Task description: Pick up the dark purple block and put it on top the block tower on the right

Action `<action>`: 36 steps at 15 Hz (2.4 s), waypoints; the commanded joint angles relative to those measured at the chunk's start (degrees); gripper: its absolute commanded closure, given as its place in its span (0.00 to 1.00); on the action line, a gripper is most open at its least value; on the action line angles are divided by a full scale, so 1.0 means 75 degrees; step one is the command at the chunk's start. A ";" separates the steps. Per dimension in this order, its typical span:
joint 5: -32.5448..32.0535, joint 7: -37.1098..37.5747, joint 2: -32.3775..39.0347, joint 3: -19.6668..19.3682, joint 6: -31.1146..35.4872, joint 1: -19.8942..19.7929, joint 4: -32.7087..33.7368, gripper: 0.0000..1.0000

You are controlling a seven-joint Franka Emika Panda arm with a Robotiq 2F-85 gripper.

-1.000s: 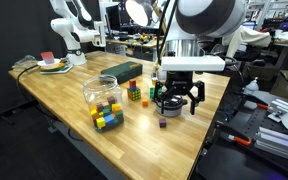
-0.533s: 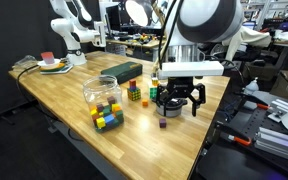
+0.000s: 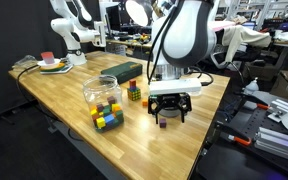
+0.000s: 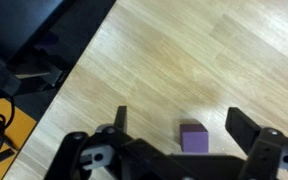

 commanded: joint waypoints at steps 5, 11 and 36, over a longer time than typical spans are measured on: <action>-0.0479 0.0219 0.0797 -0.0661 -0.0154 0.0593 0.0822 0.00; -0.0720 0.0331 0.0828 -0.1071 -0.0175 0.0907 0.0967 0.00; -0.2434 0.2176 -0.2230 -0.1363 -0.0479 0.1576 -0.0420 0.93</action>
